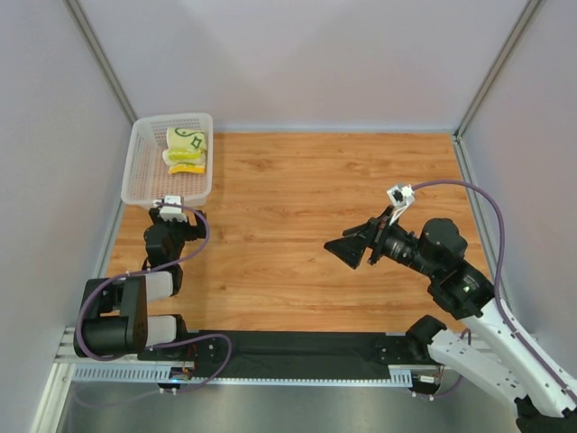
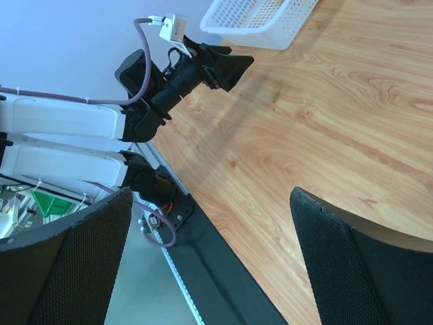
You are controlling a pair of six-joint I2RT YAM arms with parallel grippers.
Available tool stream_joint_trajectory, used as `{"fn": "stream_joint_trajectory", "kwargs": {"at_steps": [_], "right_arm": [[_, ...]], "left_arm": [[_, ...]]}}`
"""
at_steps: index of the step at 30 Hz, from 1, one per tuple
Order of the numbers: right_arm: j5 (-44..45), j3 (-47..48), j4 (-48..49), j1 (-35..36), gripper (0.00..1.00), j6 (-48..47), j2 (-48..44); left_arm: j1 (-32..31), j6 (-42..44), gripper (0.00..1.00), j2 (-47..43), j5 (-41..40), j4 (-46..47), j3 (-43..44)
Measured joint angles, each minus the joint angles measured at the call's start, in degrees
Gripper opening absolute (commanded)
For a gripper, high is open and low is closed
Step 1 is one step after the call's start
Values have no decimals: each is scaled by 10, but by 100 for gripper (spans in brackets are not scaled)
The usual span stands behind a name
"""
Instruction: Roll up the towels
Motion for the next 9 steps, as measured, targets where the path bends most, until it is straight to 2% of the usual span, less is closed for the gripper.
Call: {"fn": "stream_joint_trajectory", "kwargs": {"at_steps": [9], "right_arm": [[7, 0, 27, 0, 100, -13, 22]], "left_arm": [[0, 0, 100, 0, 2, 0, 0]]}}
